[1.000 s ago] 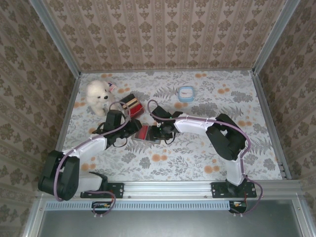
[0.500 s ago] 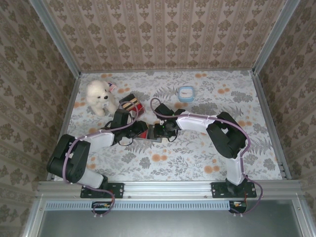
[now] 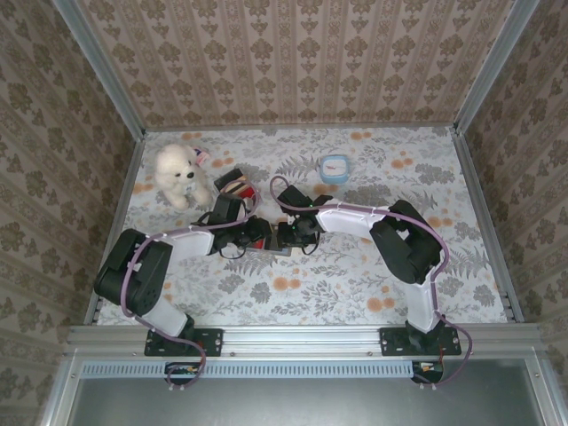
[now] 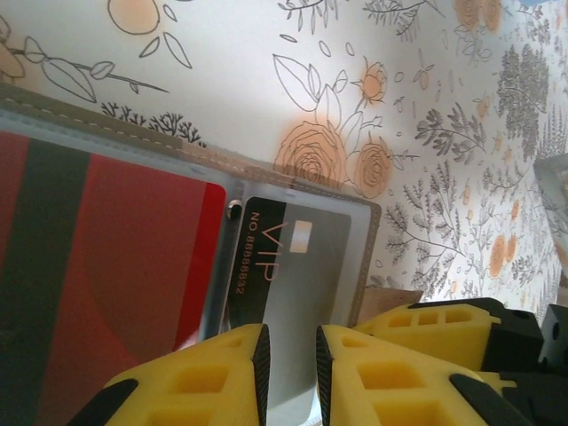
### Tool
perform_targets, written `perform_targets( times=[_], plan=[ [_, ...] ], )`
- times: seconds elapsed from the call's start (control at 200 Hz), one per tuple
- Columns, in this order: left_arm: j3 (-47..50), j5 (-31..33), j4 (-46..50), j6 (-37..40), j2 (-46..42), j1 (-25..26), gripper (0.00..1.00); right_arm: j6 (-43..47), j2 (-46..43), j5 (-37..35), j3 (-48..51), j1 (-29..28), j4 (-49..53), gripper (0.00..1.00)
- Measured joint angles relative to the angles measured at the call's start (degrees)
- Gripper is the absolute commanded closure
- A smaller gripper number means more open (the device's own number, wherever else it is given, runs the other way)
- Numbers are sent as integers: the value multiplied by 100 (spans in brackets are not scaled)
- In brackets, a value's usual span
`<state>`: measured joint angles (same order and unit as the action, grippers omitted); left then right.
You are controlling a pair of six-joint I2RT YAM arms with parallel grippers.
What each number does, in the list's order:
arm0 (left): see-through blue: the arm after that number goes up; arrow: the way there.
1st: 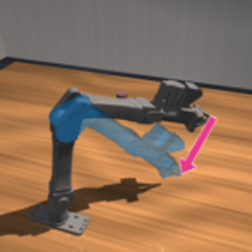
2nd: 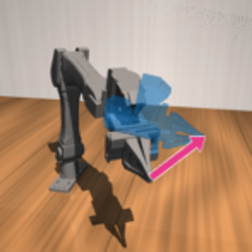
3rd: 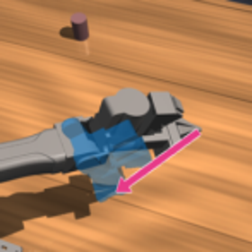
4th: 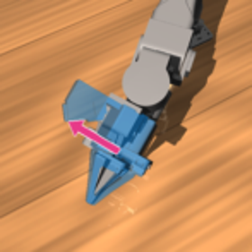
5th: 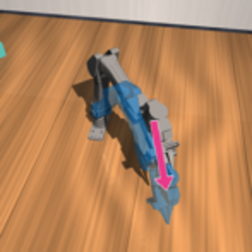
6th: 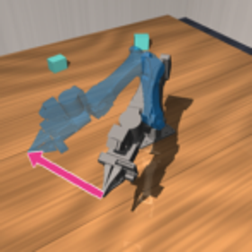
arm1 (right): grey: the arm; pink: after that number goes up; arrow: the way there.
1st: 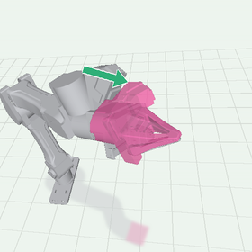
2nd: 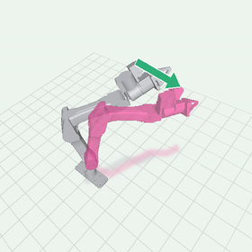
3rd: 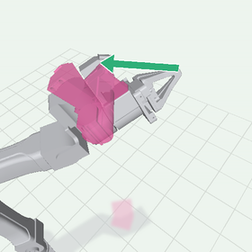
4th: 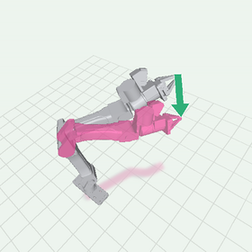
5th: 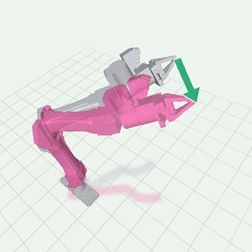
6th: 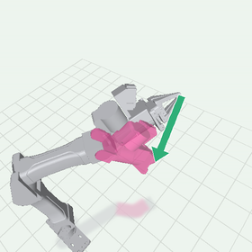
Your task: Take the credit cards out of the card holder
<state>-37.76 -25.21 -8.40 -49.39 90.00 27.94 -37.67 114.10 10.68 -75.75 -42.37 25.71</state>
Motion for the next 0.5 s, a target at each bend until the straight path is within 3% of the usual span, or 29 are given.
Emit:
perform_targets(
  times=[0.5],
  plan=[
    [-17,254,291,192,81,0,72,2,9,0,-7,2,17,69]
  ],
)
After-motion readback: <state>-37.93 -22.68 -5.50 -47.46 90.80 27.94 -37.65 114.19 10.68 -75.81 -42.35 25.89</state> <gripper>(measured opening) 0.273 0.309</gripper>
